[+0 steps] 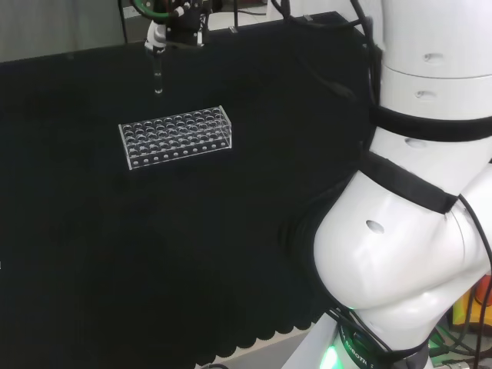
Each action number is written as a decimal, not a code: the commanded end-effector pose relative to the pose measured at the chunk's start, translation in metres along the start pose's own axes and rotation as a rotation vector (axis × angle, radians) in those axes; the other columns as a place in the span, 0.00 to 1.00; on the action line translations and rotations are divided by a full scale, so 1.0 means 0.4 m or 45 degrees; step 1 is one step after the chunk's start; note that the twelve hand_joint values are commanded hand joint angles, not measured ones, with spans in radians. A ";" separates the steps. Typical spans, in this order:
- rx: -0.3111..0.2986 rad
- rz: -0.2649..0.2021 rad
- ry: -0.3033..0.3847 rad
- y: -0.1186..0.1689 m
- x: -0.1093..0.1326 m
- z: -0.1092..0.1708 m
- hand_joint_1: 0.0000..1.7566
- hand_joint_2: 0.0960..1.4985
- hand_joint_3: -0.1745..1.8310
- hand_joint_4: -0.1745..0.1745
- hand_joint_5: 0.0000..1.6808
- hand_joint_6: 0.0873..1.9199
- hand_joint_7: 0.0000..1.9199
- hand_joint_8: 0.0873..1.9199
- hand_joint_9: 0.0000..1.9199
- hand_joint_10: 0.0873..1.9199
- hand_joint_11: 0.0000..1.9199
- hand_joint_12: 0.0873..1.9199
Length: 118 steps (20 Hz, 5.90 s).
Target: Shake the test tube.
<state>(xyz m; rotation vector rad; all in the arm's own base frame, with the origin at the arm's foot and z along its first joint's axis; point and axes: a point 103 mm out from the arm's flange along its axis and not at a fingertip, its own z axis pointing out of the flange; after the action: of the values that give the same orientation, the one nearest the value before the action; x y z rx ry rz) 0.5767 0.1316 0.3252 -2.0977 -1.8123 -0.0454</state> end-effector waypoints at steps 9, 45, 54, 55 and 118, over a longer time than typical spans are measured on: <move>-0.019 -0.063 0.004 -0.082 0.012 -0.074 0.82 0.32 0.48 0.00 0.77 0.30 0.71 0.32 0.69 0.29 0.65 0.43; -0.143 0.285 -0.095 -0.121 -0.397 -0.192 0.82 0.32 0.48 0.00 0.77 0.30 0.71 0.32 0.69 0.30 0.65 0.43; -0.058 0.099 -0.118 -0.094 -0.172 -0.107 0.82 0.32 0.48 0.00 0.77 0.30 0.71 0.32 0.69 0.30 0.65 0.43; -0.049 0.073 -0.114 -0.093 -0.144 -0.098 0.82 0.32 0.48 0.00 0.77 0.30 0.71 0.32 0.69 0.30 0.65 0.43; 0.049 -0.137 -0.055 -0.105 0.122 -0.020 0.82 0.32 0.48 0.00 0.77 0.30 0.70 0.33 0.69 0.30 0.64 0.43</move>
<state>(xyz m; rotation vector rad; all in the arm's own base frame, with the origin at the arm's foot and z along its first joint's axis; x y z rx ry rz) 0.5517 0.1474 0.3544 -2.0982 -1.9005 0.0399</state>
